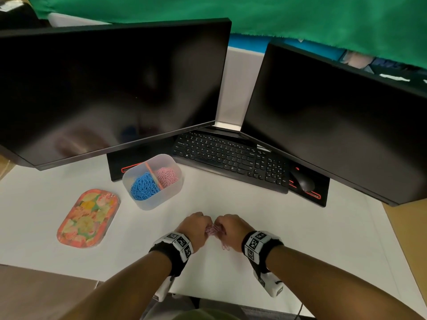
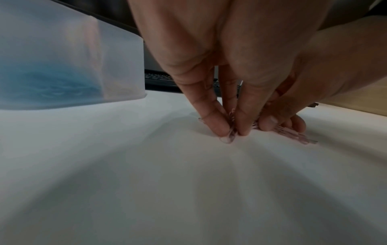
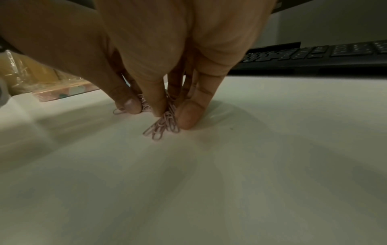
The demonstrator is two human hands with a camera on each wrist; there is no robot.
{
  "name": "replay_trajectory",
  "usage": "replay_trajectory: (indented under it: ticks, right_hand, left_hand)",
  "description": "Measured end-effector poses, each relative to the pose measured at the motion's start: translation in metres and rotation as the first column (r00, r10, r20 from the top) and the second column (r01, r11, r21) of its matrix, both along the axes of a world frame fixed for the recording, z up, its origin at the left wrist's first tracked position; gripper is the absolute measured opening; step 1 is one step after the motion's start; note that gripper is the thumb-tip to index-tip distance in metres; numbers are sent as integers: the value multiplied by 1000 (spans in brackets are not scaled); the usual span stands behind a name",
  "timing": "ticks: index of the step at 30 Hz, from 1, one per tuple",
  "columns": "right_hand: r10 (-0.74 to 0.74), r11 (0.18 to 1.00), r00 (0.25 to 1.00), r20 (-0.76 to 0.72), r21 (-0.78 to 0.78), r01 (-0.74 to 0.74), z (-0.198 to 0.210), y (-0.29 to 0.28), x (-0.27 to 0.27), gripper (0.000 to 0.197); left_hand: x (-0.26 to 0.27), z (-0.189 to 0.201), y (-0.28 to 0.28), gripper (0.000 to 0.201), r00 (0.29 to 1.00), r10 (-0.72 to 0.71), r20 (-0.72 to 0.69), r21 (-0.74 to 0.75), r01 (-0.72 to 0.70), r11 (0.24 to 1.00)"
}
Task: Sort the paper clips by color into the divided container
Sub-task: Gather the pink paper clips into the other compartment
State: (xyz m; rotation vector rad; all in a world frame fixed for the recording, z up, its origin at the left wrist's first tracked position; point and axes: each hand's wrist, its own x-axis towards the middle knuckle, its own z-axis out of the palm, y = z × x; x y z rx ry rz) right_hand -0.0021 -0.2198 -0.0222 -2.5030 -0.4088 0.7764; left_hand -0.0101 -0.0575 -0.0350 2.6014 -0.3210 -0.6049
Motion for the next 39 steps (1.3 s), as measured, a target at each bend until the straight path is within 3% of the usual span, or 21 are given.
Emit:
replay_trajectory:
  ticks: [14,23,34,39]
  right_hand:
    - [46,995,998,31,-91,-43,7,3,11,25]
    - [56,996,997,47,-68,-53,7,-6,12,25]
    - [-59,996,998,27,69,57,21,-12,10,19]
    - [-105,985,994,17,142,101,34,-7,10,19]
  left_hand:
    - [10,1,-1,21,992,110,-53,63,-107,992]
    - [14,9,10,17,980,181,-80,-44,-185,982]
    - [31,68,34,12,937,346,-45,-269,-344,899]
    - [71,98,61,16,878,478,-14,-236,-468,852]
